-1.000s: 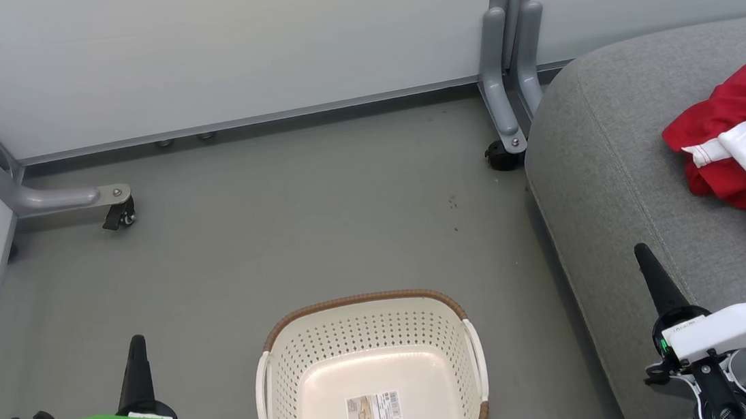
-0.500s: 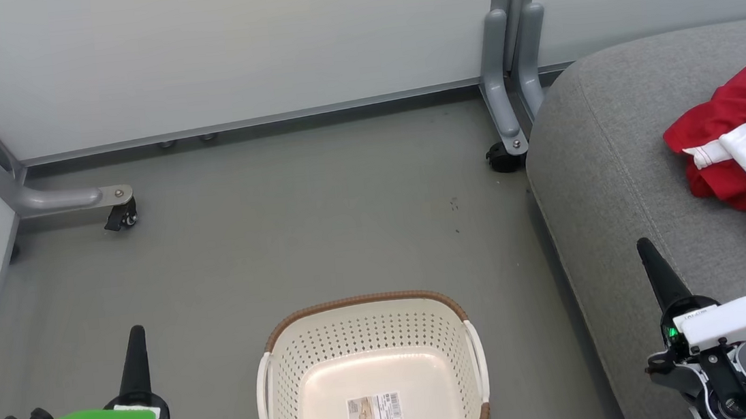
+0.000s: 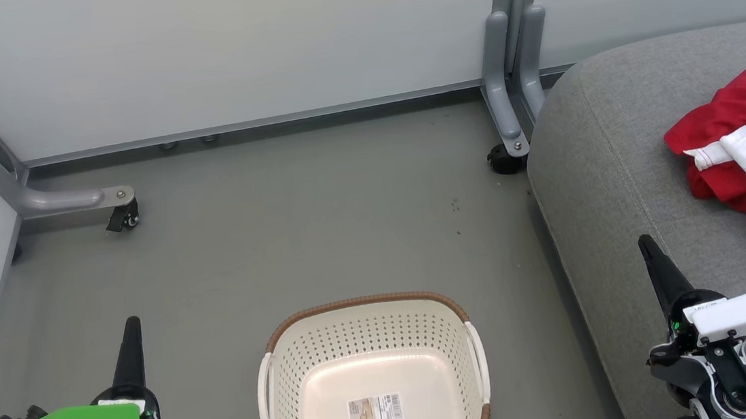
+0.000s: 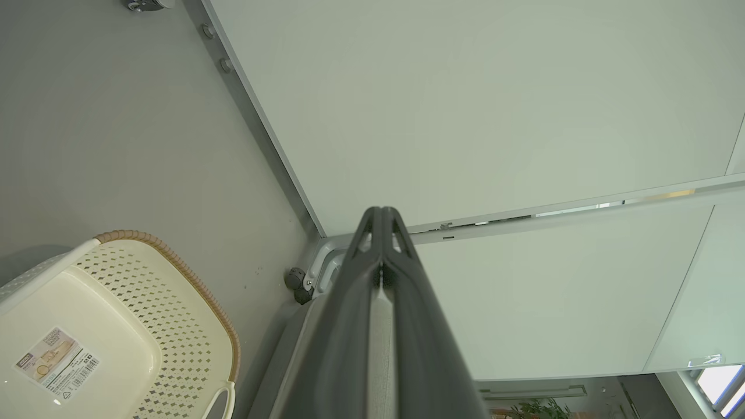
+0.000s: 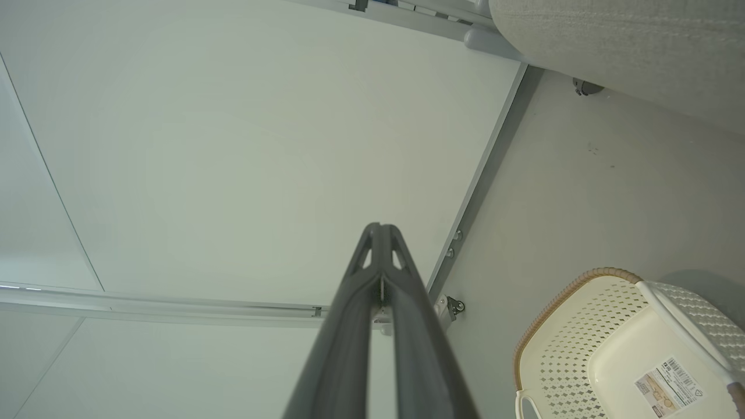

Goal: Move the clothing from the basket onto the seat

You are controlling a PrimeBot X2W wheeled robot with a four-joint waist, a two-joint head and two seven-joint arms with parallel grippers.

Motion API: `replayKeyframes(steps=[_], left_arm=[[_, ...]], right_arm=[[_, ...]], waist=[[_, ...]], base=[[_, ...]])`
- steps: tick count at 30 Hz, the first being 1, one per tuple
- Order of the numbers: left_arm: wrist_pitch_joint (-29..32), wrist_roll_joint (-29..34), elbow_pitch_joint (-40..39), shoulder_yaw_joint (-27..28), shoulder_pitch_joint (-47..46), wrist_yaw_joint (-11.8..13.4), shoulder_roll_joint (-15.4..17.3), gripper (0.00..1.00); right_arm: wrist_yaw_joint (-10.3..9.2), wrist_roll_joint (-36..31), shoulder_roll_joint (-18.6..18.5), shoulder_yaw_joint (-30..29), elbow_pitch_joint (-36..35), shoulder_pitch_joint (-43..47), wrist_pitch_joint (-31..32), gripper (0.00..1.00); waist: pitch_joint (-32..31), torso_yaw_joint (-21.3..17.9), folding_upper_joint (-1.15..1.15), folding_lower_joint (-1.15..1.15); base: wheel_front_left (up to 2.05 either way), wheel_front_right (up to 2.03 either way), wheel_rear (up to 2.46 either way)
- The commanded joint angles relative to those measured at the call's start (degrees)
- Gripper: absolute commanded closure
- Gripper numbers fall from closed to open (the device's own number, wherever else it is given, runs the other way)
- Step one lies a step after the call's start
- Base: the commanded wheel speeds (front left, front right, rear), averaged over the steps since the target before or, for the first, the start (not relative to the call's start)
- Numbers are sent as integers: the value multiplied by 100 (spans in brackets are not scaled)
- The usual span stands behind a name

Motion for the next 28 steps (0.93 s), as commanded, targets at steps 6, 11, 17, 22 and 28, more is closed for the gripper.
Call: replayKeyframes(steps=[6,11,17,22,28], left_arm=[[96,-363,13,59,-156,-64,1,100],[150,-561,24,90,-180,-90,-6,100],[212,-813,34,125,-220,-112,-16,100],[262,-1007,45,149,-237,-136,-25,100],[319,-1237,58,174,-275,-158,-35,100]], right_arm=[[4,355,-11,-53,73,-131,66,100],[4,561,-4,-80,121,-155,100,100],[4,801,6,-109,185,-187,134,100],[4,995,14,-133,231,-234,160,100],[4,1217,25,-163,287,-258,194,100]], waist=[[-10,7,0,0],[-18,11,0,0],[-27,17,0,0],[-35,22,0,0],[-44,28,0,0]], base=[[0,0,0],[0,0,0],[0,0,0],[0,0,0],[0,0,0]])
